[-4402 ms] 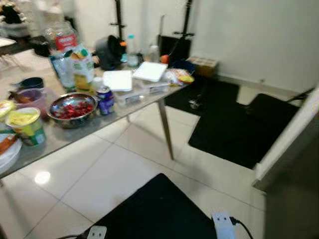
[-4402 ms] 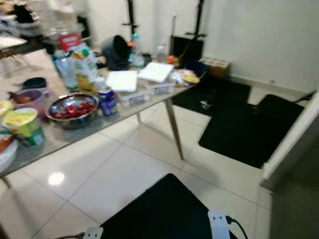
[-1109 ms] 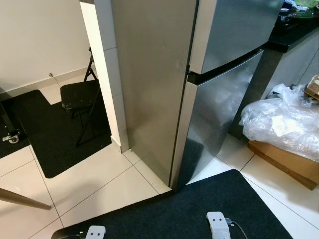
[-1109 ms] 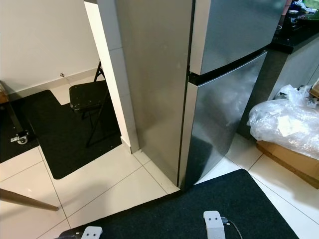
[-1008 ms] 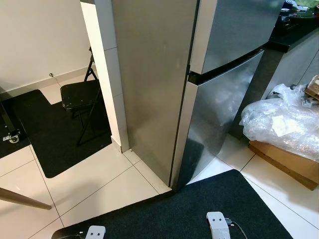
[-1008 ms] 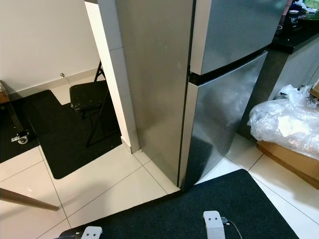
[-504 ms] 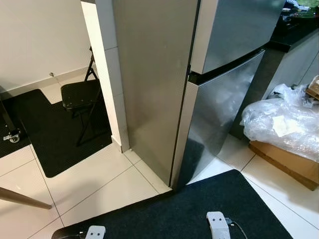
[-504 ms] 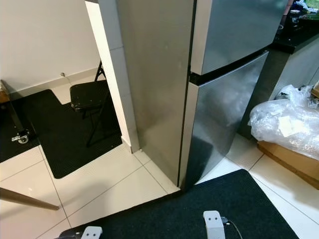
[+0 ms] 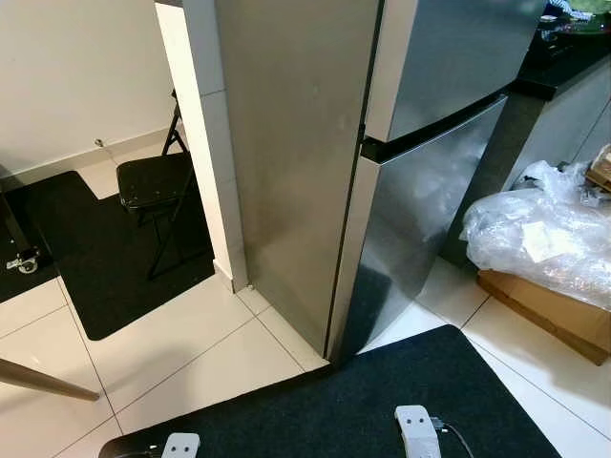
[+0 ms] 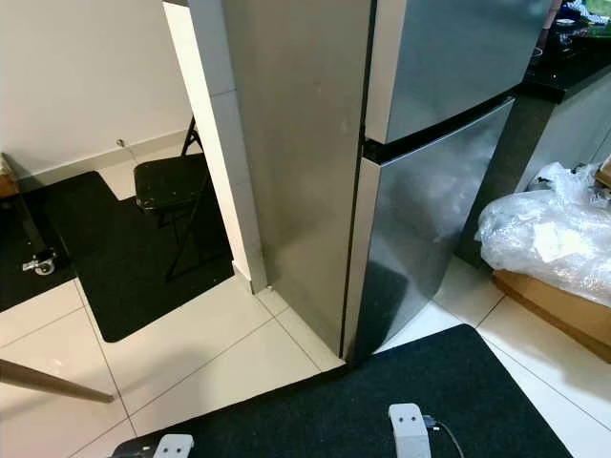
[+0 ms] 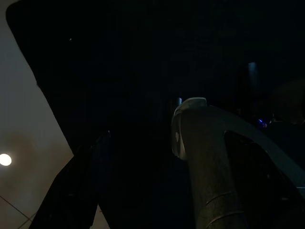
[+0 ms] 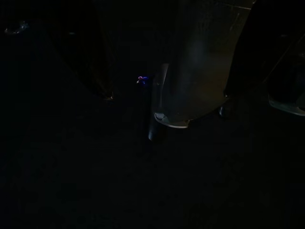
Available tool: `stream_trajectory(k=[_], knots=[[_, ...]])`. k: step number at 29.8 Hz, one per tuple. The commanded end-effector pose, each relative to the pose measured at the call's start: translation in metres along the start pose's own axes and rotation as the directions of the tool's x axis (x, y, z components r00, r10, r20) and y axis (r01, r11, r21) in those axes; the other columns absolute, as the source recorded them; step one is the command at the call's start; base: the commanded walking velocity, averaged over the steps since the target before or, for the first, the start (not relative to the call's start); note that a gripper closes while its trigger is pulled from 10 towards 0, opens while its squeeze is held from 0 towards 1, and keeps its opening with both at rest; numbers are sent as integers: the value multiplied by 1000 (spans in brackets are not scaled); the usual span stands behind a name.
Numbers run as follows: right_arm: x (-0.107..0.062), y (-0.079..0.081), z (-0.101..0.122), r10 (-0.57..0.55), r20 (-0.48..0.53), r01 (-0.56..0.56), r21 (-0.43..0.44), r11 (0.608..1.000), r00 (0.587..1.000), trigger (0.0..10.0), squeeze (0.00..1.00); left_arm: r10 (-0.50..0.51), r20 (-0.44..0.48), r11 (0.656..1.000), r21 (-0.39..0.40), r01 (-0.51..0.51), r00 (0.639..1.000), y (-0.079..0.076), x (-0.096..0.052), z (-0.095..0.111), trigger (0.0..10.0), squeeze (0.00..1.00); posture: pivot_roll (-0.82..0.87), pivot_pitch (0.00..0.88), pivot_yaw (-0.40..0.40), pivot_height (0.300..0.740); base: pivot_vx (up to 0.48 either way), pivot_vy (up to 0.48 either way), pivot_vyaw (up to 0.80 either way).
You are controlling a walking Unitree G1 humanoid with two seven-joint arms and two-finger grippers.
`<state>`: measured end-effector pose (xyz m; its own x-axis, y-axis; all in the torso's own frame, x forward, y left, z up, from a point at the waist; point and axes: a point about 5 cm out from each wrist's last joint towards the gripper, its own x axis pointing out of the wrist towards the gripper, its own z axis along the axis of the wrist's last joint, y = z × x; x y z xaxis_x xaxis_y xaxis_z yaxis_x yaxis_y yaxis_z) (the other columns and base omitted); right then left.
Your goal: Restocking fridge
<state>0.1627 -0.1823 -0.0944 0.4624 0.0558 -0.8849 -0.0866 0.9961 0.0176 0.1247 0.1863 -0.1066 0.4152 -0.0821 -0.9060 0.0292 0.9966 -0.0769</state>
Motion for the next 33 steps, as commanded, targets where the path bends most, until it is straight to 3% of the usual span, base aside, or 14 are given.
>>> stream_trajectory(k=[1, 33], knots=[[0, 1, -1, 8, 1, -8, -14, 1000, 1000, 10000, 0, 7, -5, 1000, -2, -7, 1000, 1, 0, -1, 10000, 0, -15, 0, 15, 740, 0, 0, 0], [0, 2, -3, 7, -3, -7, 3, 1000, 1000, 10000, 0, -15, -15, 999, 32, 16, 1000, 0, 0, -2, 10000, 0, -15, 0, 17, 740, 8, 0, 0]])
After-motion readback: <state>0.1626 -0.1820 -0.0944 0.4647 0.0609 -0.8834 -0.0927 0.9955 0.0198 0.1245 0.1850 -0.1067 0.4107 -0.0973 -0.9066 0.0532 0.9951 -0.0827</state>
